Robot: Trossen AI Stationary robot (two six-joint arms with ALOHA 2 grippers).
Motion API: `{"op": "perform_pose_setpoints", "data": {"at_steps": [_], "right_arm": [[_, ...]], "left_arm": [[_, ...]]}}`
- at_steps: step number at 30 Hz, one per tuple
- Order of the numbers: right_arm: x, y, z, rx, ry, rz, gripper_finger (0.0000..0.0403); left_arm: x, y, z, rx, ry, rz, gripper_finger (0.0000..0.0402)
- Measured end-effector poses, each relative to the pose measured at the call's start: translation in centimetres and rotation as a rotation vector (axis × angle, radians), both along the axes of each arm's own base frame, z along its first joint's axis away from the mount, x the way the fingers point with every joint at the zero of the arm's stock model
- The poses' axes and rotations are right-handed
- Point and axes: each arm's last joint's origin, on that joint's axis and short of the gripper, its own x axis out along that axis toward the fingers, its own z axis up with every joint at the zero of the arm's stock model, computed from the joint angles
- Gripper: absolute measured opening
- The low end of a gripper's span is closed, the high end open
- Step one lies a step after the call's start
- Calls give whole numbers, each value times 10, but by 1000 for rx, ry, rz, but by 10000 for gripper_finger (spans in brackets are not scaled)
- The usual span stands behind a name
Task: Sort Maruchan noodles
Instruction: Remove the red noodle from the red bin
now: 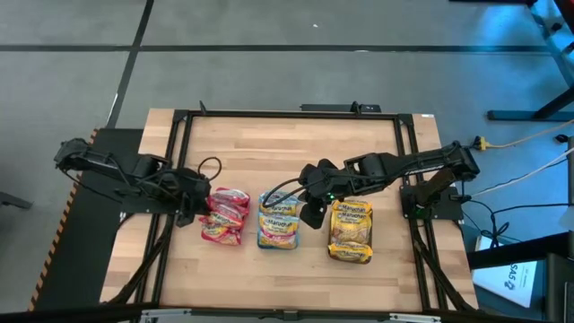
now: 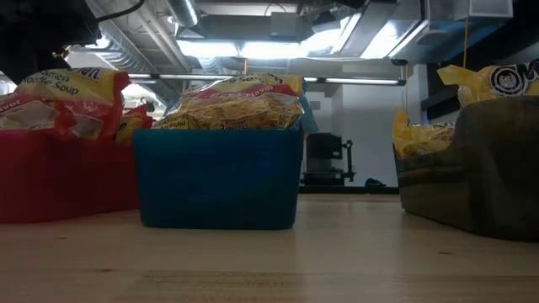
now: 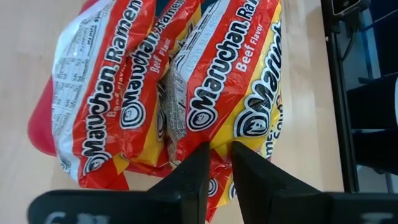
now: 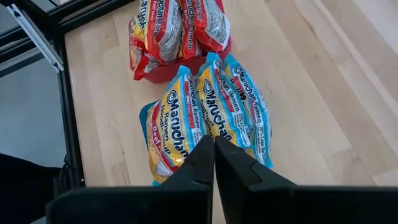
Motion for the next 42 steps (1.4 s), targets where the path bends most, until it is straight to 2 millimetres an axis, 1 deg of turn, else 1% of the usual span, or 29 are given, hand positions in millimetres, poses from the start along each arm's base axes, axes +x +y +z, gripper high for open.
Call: {"op": "perform_pose_setpoints", "data": {"at_steps": [5, 17, 32, 34, 39, 42], "right_arm": [[0, 0, 0, 0, 0, 0, 14], [0, 0, 0, 2, 0, 1, 14], [-2, 0, -2, -4, 26, 2, 14], [-2, 0, -2, -4, 26, 2, 14], [-2, 0, -2, -5, 33, 3, 14], [-4, -1, -3, -9, 57, 3, 14]], "left_arm": [[3, -1, -2, 2, 20, -1, 44], [8, -2, -6, -16, 70, 13, 23], [9, -2, -8, -23, 93, 44, 26], [11, -2, -6, -13, 59, 57, 26], [10, 0, 6, 1, -30, 87, 27], [7, 0, 5, -15, 7, 96, 32]]}}
